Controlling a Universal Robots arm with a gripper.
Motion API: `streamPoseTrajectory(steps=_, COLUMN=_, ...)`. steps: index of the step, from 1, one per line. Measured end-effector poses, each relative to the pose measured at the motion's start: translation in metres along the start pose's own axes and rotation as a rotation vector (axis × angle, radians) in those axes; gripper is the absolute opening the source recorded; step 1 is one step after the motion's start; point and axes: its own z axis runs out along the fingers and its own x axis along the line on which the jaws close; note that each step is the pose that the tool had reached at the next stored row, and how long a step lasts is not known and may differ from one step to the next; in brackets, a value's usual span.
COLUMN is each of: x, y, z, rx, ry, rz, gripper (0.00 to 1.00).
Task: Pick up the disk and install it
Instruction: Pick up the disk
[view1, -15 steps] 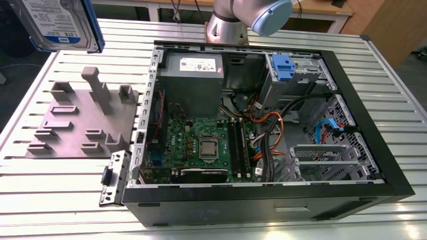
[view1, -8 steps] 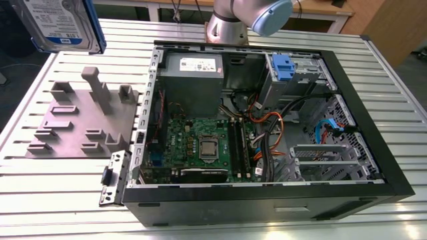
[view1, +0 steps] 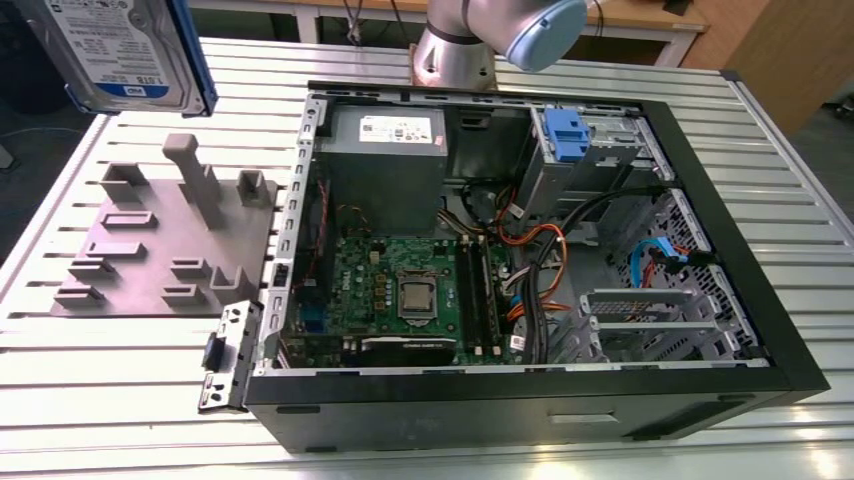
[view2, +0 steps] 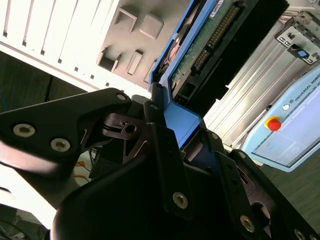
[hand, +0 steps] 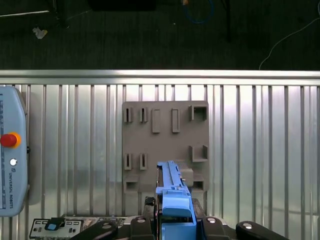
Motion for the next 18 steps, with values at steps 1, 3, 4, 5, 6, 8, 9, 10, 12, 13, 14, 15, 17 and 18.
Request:
streamPoseTrajectory(steps=1, x=0.0, y=-0.0024, z=0.0001, rx=0.0001, ry=0.0, rz=0.0, gripper=0.36)
streamPoseTrajectory(steps=3, x=0.0, y=-0.007, z=0.0003, rx=-0.0001, ry=0.0, rz=0.0, gripper=0.36)
streamPoseTrajectory(steps=4, x=0.0, y=-0.0096, z=0.0005, rx=0.0, ry=0.0, rz=0.0, gripper=0.36)
streamPoseTrajectory(steps=5, x=0.0, y=-0.0124, z=0.0006, rx=0.0001, ry=0.0, rz=0.0, gripper=0.36)
streamPoseTrajectory(steps=6, x=0.0, y=-0.0146, z=0.0008, rx=0.0001, ry=0.0, rz=0.0, gripper=0.36)
streamPoseTrajectory(steps=8, x=0.0, y=-0.019, z=0.001, rx=0.0001, ry=0.0, rz=0.0, gripper=0.36)
streamPoseTrajectory(steps=9, x=0.0, y=-0.021, z=0.0011, rx=0.0, ry=0.0, rz=0.0, gripper=0.36)
streamPoseTrajectory(steps=10, x=0.0, y=-0.0227, z=0.0012, rx=0.0, ry=0.0, rz=0.0, gripper=0.36)
streamPoseTrajectory(steps=12, x=0.0, y=-0.0249, z=0.0014, rx=0.0001, ry=0.0, rz=0.0, gripper=0.36)
streamPoseTrajectory(steps=13, x=0.0, y=-0.0253, z=0.0014, rx=0.0001, ry=-0.0001, rz=0.0, gripper=0.36)
streamPoseTrajectory(steps=14, x=0.0, y=-0.0253, z=0.0014, rx=0.0001, ry=0.0, rz=0.0, gripper=0.36)
streamPoseTrajectory(steps=15, x=0.0, y=-0.0253, z=0.0014, rx=0.0001, ry=0.0, rz=0.0, gripper=0.36)
streamPoseTrajectory(steps=17, x=0.0, y=-0.0257, z=0.0014, rx=0.0, ry=0.0, rz=0.0, gripper=0.36)
streamPoseTrajectory(steps=18, x=0.0, y=-0.0257, z=0.0014, rx=0.0, ry=0.0, rz=0.0, gripper=0.36)
